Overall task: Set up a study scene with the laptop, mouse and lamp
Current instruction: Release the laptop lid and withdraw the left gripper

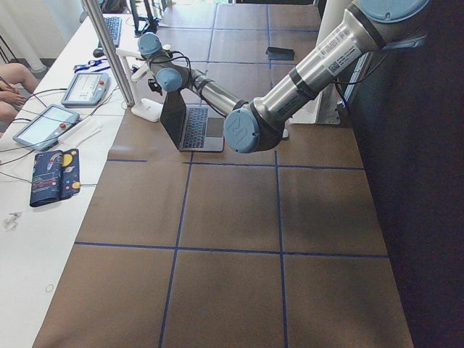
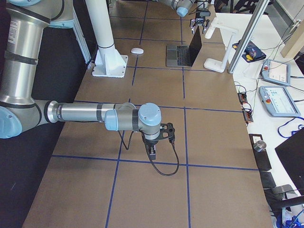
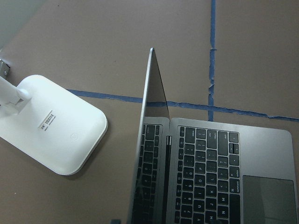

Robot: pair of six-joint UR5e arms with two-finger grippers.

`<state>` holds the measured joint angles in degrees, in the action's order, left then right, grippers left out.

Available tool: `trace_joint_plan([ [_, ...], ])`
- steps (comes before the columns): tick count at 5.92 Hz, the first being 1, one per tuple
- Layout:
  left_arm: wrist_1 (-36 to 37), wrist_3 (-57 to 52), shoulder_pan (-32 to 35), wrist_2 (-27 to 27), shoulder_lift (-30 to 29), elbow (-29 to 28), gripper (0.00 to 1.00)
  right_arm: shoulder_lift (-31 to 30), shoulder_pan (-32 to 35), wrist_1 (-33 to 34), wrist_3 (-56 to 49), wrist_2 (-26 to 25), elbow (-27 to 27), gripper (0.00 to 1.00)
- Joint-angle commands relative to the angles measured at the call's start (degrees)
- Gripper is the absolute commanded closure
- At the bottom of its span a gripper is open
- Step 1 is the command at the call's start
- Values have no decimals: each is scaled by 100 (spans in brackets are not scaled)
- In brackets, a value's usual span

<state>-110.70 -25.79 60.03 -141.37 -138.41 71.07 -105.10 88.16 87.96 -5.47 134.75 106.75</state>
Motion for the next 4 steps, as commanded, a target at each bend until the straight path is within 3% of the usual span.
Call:
trace_joint_plan([
  [1, 40, 771, 280, -303, 828, 990, 9, 7, 0, -104, 19, -1, -5, 0],
  [2, 66, 1429, 438, -216, 1720, 2049, 4, 7, 0, -104, 37, 8, -5, 0],
  [3, 136, 1471, 631, -215, 2121, 2425, 1, 7, 0, -113, 37, 8, 3, 0],
  [4, 728, 1497, 798, -207, 2542, 2899, 0, 50, 0, -104, 29, 34, 12, 0],
])
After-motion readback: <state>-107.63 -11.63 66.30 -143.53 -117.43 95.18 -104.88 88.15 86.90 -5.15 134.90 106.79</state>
